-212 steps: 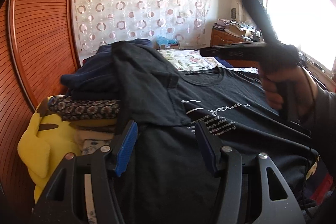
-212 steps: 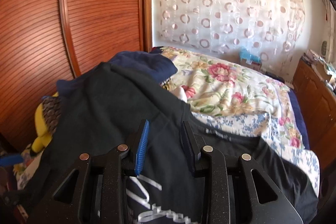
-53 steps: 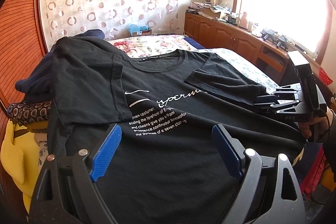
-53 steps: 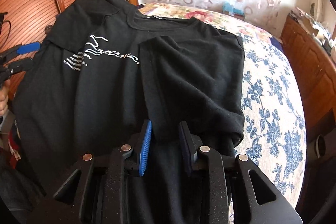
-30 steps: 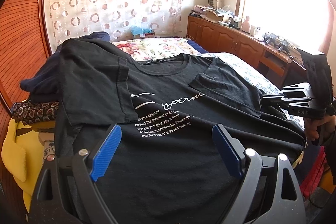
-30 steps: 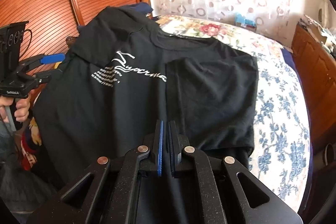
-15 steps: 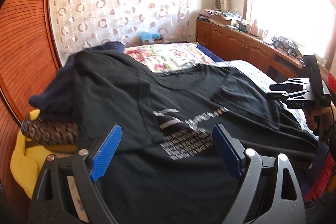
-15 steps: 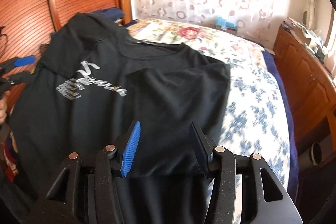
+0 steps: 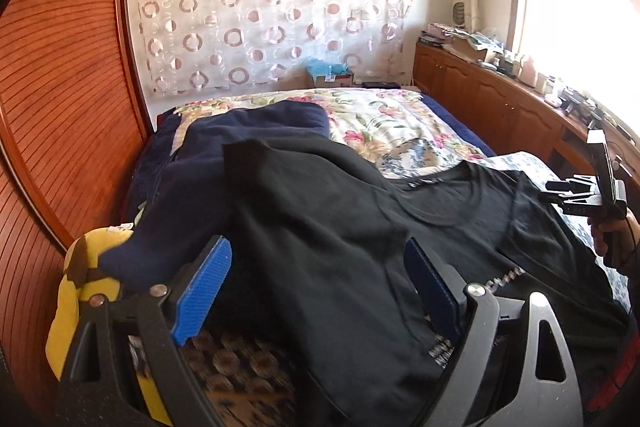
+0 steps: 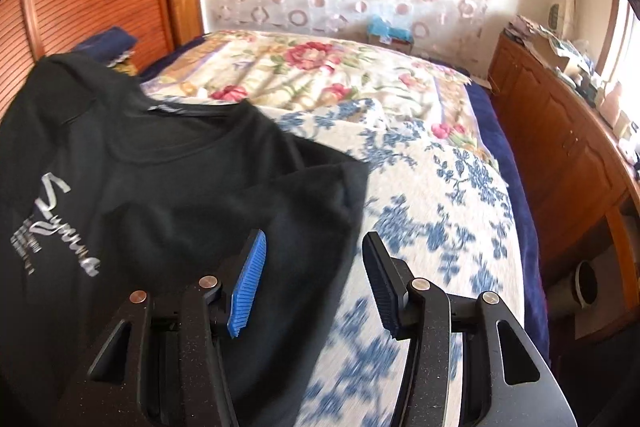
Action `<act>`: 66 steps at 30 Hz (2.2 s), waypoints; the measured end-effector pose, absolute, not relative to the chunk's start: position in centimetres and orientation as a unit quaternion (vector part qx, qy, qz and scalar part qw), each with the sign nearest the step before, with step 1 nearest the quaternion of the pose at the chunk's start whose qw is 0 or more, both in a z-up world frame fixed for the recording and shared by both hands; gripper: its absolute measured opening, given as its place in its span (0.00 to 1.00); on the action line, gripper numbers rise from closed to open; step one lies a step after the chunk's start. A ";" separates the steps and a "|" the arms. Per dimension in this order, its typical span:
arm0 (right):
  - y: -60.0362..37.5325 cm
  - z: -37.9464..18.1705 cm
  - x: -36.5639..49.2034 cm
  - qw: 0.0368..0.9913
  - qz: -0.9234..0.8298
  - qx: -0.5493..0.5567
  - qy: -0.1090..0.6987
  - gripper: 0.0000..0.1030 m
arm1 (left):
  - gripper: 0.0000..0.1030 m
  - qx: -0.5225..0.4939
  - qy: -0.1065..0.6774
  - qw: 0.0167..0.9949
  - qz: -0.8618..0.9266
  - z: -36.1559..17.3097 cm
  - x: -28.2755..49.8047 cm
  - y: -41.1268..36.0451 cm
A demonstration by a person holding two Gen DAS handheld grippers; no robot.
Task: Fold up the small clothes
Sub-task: 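Grasp the shirt hem with both tools, then lift the hem and fold it toward the collar with both tools, release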
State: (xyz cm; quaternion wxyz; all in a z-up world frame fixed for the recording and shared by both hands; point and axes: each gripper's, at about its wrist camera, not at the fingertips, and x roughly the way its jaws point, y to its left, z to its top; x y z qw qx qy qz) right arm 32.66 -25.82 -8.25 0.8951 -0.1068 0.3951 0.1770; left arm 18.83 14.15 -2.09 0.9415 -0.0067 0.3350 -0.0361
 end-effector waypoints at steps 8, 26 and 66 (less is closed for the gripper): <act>-25.6 -9.0 35.7 0.891 0.171 -0.101 0.409 0.50 | 0.77 -0.024 0.347 0.937 -0.031 -2.4 22.9 16.8; -26.0 -9.6 38.0 0.888 0.174 -0.090 0.416 0.50 | 0.30 -0.041 0.361 0.931 -0.038 -3.1 25.9 17.8; -29.9 -0.5 10.1 0.908 0.264 -0.079 0.315 0.03 | 0.02 -0.023 0.261 0.963 -0.068 -0.6 -5.2 14.2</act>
